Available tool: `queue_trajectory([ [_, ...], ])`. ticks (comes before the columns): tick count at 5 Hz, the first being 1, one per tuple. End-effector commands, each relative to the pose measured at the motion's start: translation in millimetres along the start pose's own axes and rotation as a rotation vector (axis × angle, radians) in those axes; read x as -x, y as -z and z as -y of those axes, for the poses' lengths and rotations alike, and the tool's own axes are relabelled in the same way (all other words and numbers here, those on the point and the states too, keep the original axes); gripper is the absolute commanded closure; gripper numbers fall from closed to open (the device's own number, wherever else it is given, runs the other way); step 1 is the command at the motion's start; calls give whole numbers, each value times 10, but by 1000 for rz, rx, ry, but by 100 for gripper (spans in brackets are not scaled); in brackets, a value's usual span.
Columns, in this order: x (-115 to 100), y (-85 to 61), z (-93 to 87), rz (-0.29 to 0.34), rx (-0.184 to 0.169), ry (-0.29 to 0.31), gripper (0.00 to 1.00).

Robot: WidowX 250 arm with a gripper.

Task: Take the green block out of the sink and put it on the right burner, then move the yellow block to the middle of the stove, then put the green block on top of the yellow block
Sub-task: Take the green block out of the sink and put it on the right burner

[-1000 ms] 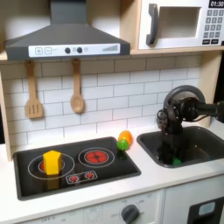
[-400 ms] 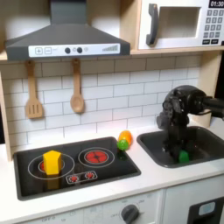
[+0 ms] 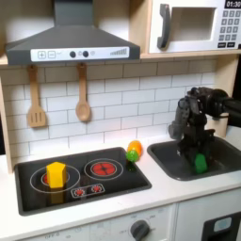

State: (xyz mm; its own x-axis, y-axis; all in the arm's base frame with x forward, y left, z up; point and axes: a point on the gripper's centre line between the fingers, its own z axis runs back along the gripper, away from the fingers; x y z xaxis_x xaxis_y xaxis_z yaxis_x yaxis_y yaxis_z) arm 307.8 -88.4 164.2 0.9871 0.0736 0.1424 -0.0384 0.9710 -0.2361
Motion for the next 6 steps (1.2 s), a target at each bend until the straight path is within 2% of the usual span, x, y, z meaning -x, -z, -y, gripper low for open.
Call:
queue_trajectory([
  [1, -4, -134, -74, 6, -5, -31, 100],
  [3, -106, -155, -296, 20, -55, -85, 100],
  [4, -168, -224, -426, 44, -92, -135, 100],
  [5, -185, -314, -418, 85, -172, -121, 100],
  [6, -186, -336, -515, 84, -205, -138, 100],
])
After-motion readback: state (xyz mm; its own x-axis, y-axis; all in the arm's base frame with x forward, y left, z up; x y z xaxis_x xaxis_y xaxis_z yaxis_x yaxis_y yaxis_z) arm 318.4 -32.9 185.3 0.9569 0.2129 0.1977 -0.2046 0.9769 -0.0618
